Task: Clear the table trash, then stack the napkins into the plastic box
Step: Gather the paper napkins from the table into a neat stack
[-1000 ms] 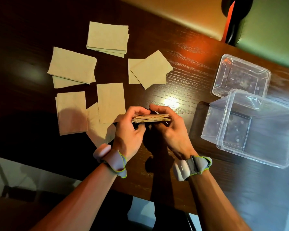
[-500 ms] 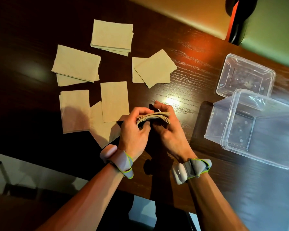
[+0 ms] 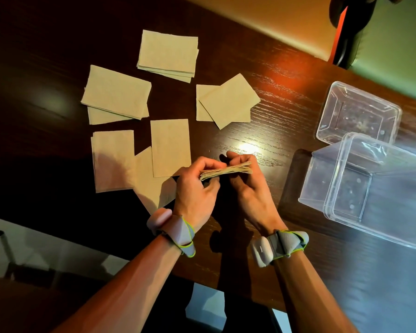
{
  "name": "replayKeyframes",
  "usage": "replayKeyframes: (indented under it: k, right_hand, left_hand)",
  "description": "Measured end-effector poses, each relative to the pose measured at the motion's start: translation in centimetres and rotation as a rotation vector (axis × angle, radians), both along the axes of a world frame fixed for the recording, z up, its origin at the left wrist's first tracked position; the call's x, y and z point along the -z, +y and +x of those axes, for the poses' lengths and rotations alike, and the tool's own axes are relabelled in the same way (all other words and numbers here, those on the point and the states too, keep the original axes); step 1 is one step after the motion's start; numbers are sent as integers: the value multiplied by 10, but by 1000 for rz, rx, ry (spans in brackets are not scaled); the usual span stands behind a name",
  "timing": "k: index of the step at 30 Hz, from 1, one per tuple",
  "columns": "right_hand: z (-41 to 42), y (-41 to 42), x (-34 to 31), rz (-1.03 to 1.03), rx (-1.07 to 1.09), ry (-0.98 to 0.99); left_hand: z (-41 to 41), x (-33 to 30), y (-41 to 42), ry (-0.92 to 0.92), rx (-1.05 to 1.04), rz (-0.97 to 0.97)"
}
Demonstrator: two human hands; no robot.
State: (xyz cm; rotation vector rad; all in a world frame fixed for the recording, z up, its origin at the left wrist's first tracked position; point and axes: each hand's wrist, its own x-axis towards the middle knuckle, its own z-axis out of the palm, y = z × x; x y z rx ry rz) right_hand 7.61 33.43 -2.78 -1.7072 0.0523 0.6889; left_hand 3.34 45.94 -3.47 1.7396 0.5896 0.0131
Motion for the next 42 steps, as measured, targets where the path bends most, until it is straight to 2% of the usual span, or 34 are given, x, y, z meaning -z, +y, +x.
replayKeyframes:
  k: [5,9,13,21,26,34,39,42]
  right_hand:
    - [2,-1,6,-144,-57,-81]
    - [5,10,4,-132,17,-74]
    - [7,40,3,-125,74,-17]
    - [19,110,13,-360,20,23]
    - [20,121,14,-525,4,-19]
    - [16,124,12,-576,5,-47]
    - [19,122,11,-546,24,-11]
    - [21,117,11,-527,-1,-39]
  left_hand:
    - [1,-1,3,31,-4,17]
    - [3,-1,16,64,-77,96]
    - [10,5,45,158,-181,28]
    - [25,17,101,388,-264,64]
    - [29,15,102,413,-296,37]
    - [37,7,102,354,-358,-75]
    - [43,12,103,404,-351,-51]
    - [39,10,99,404,-292,64]
